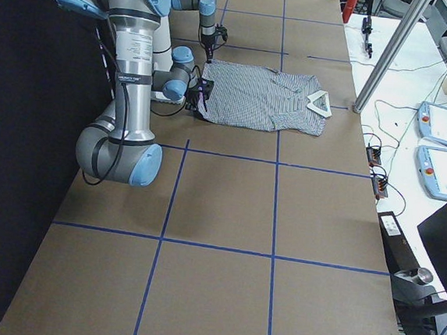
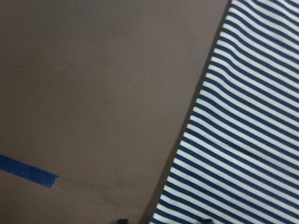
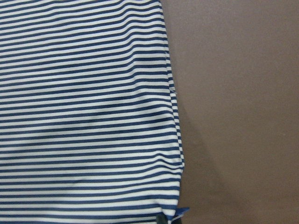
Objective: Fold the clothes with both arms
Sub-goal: 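Grasp the hem corners nearest the robot with both grippers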
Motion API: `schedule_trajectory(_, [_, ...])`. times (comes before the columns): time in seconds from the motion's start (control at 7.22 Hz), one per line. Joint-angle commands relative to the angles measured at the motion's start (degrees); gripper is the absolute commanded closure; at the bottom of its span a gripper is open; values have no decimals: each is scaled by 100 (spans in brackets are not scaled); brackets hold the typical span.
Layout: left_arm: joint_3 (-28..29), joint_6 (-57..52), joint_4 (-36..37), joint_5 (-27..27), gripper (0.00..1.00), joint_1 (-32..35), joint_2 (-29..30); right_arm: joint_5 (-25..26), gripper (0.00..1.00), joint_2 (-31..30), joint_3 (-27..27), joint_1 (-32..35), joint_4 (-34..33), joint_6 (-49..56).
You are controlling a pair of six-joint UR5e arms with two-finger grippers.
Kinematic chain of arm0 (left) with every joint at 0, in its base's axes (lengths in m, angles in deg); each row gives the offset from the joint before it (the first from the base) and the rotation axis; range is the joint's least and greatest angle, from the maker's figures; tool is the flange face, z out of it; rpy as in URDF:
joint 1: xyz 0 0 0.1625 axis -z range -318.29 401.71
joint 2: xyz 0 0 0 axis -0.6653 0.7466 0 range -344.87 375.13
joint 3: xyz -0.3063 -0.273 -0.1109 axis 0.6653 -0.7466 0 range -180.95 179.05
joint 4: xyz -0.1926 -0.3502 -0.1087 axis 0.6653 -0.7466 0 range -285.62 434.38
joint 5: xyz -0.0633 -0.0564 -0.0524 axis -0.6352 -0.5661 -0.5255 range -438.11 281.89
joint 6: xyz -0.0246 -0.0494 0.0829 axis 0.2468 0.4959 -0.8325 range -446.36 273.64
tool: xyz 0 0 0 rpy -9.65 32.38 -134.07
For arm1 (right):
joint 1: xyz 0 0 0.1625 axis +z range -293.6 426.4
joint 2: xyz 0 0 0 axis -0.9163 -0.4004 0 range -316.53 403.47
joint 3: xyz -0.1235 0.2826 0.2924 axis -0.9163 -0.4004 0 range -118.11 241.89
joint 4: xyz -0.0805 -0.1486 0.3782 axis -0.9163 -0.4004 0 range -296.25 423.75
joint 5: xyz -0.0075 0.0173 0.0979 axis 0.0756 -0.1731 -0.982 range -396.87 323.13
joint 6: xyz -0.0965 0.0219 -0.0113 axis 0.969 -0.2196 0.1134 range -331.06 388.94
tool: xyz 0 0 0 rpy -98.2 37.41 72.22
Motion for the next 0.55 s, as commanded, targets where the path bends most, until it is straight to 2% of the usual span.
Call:
schedule_trajectory(0.0, [-84, 0, 0, -9, 100, 8, 45, -12, 100, -15, 13, 6, 0, 0])
schedule_trajectory(0.14, [-311, 0, 0, -9, 100, 34, -16, -47, 100, -49, 126, 23, 0, 17])
schedule_trajectory(0.28, [-461, 0, 69, 0, 100, 8, -17, -230, 100, -337, 371, 24, 17, 70])
schedule_trajectory(0.42, [-741, -61, 549, -9, 100, -70, 36, -519, 100, -549, 617, 32, 17, 79])
